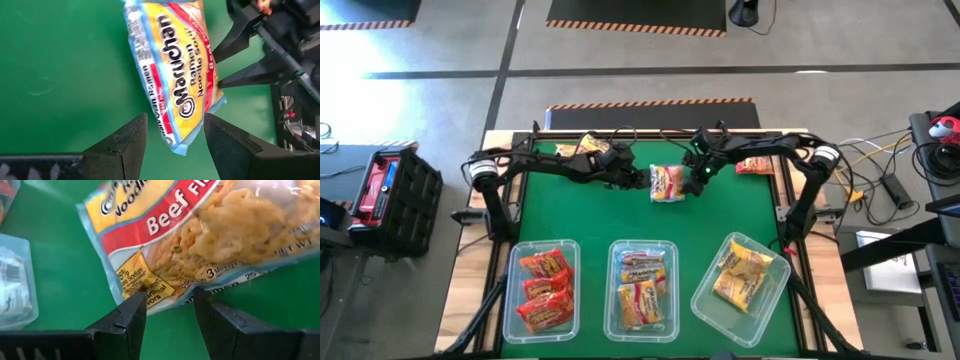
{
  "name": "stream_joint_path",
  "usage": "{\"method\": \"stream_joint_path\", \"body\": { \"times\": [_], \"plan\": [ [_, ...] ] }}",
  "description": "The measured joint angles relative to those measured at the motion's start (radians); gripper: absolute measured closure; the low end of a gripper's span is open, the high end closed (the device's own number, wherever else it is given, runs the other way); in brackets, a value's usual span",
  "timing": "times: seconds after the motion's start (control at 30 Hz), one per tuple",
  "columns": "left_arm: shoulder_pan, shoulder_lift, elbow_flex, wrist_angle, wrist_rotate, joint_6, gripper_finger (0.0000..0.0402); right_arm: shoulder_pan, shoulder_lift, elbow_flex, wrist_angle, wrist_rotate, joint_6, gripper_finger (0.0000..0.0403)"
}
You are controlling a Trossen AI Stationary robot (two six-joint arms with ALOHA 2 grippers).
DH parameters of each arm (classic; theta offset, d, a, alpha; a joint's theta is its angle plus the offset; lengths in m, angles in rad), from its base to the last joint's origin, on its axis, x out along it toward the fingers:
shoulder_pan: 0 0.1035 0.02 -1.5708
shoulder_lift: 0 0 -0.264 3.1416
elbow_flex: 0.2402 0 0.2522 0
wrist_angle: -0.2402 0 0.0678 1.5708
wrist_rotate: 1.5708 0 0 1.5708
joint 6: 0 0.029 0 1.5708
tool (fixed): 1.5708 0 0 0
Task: Sort Maruchan noodles
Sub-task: Put the blue noodle pack into the middle transparent bin
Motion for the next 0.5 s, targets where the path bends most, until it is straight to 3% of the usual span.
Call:
{"method": "stream_joint_path", "body": {
  "times": [0.5],
  "plan": [
    [-0.006,0.134,0.058,0.088,-0.032,-0.02,0.0223,0.0,0.085,0.004,0.067,-0.018,0.01,0.025]
  ]
}}
